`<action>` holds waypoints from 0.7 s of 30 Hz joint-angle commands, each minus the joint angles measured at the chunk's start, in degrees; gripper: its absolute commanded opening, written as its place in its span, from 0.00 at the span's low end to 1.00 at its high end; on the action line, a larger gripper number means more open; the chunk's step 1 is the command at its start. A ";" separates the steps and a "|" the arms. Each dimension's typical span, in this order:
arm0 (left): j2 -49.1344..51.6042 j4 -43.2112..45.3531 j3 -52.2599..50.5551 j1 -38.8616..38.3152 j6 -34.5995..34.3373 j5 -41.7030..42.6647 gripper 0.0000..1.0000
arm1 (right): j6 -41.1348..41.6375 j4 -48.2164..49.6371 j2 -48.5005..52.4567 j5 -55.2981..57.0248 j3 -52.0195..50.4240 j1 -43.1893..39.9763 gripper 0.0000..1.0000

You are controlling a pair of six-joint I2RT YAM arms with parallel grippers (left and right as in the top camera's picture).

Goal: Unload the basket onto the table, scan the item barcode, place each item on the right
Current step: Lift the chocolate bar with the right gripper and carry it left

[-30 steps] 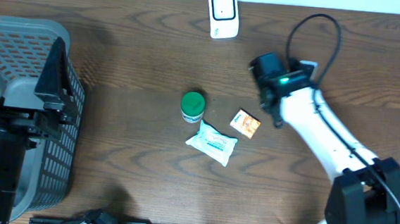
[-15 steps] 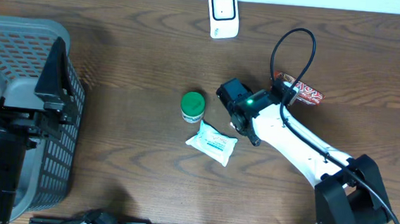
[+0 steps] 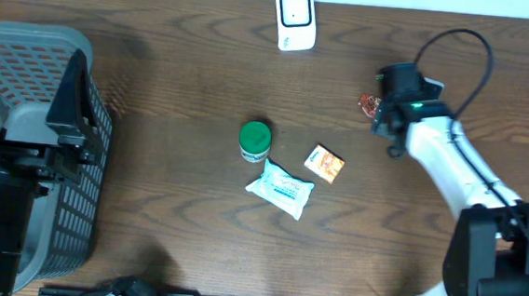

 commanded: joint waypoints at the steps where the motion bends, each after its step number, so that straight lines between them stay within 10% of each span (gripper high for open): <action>1: -0.09 0.11 -0.28 0.04 0.35 -0.72 0.82 | -9.70 0.81 0.35 -25.09 0.24 -7.32 0.98; 21: 0.00 0.94 -0.28 0.02 0.35 -0.74 0.82 | -36.70 11.08 12.09 -34.60 0.26 -16.65 0.99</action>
